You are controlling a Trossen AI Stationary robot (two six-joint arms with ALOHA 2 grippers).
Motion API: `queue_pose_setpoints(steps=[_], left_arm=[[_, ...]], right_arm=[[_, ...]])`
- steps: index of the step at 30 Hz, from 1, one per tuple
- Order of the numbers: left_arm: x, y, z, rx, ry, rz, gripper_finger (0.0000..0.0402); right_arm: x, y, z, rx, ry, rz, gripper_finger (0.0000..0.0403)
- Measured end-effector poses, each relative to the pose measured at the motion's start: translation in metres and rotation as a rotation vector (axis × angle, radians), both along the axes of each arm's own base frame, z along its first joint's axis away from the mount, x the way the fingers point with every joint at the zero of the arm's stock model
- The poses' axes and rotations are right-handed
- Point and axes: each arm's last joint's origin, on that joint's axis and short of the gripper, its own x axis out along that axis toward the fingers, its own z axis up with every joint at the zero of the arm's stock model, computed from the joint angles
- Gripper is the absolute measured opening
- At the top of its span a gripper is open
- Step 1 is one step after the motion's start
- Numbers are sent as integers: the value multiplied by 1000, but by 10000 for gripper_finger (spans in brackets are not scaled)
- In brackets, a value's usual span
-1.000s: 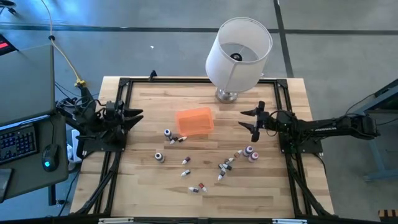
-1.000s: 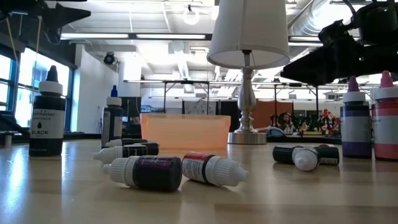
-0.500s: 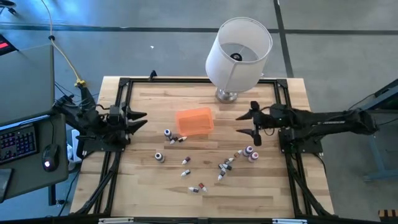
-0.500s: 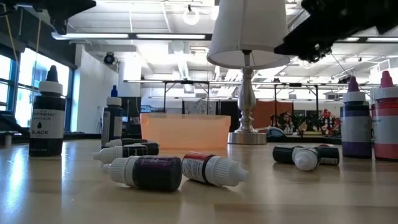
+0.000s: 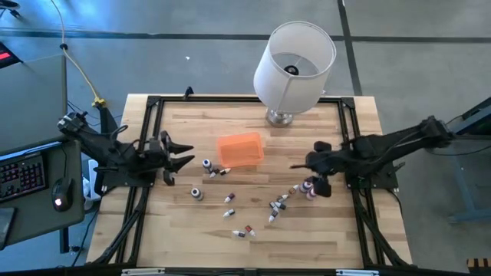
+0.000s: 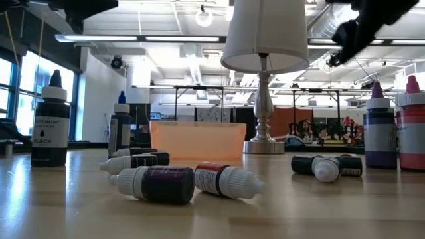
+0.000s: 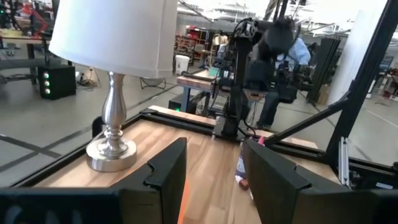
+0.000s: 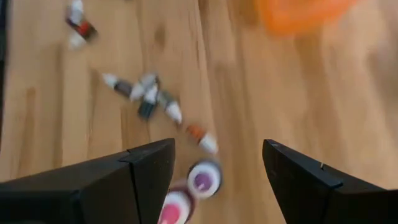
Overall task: Pick & Place food coloring
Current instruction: Put the large purple food coloring bottle into the orange bin
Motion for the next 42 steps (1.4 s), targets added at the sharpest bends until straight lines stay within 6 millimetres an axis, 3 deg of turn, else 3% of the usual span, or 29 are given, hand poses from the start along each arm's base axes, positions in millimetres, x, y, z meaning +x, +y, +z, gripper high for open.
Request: queue_pose_setpoints(steps=[5,13,24,29,35,42], left_arm=[[4,-3,0,-1,-7,-6,156],[4,-3,2,-10,-23,-7,156],[4,-2,4,-24,-47,-6,156],[4,-2,4,-30,-45,-7,156],[4,-2,4,-33,-44,-7,156],[4,-2,4,-33,-44,-7,156]], right_arm=[[12,10,-30,10,252,-36,236],[27,15,-55,-18,375,-38,236],[29,14,-56,-67,361,-9,228],[29,14,-56,-66,360,-7,190],[32,10,-56,-38,350,-4,112],[50,9,-52,-86,158,73,108]])
